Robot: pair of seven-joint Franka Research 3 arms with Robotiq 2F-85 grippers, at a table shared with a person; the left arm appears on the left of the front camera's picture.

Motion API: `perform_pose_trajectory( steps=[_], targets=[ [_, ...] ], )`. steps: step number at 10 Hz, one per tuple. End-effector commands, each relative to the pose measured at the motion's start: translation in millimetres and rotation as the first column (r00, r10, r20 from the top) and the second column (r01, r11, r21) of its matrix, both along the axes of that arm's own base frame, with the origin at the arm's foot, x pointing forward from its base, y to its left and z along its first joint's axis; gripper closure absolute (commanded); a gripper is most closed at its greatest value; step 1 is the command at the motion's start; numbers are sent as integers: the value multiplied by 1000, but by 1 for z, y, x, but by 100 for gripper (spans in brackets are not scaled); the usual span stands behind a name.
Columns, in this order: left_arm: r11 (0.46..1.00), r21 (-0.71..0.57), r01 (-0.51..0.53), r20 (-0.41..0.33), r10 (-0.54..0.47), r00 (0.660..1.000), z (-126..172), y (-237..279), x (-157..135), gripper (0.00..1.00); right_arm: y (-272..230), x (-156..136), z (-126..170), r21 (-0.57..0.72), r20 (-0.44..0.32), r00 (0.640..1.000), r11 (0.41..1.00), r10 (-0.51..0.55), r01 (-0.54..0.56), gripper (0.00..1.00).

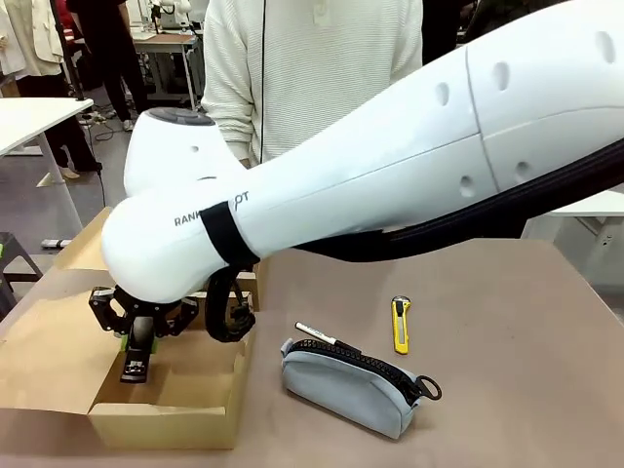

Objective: Place items inside the box.
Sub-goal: Pick up a Pencil pouch or Stapler and place it inside the Mailer Box closest to the robot.

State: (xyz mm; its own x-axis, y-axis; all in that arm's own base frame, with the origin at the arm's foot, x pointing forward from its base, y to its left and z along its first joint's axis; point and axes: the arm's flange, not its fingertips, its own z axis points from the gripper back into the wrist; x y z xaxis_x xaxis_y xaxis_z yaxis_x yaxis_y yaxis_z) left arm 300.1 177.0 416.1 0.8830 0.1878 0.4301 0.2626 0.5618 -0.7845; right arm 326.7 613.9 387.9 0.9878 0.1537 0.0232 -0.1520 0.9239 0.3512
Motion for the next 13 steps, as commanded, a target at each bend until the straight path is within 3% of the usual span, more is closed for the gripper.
perform_pose_trajectory(
  steps=[1,3,8,9,10,13],
  targets=[
    [1000,-13,3,29,-2,1000,-1,-1,1,0,6,-2,-8,-37,19,997,996,-80,81,63],
    [1000,-13,3,29,-2,1000,-1,-1,1,0,4,-3,-16,-82,58,984,981,-170,174,63],
    [1000,-13,3,29,-2,1000,-1,-1,1,0,2,1,-29,-145,91,968,959,-233,244,63],
    [1000,-13,3,29,-2,1000,-1,-1,1,0,2,0,-28,-139,85,971,963,-223,233,52],
    [1000,-13,3,29,-2,1000,-1,-1,1,0,1,0,-29,-137,87,974,966,-209,219,4],
    [1000,-13,3,29,-2,1000,-1,-1,1,0,1,-1,-28,-129,90,973,966,-212,222,0]
  ],
)
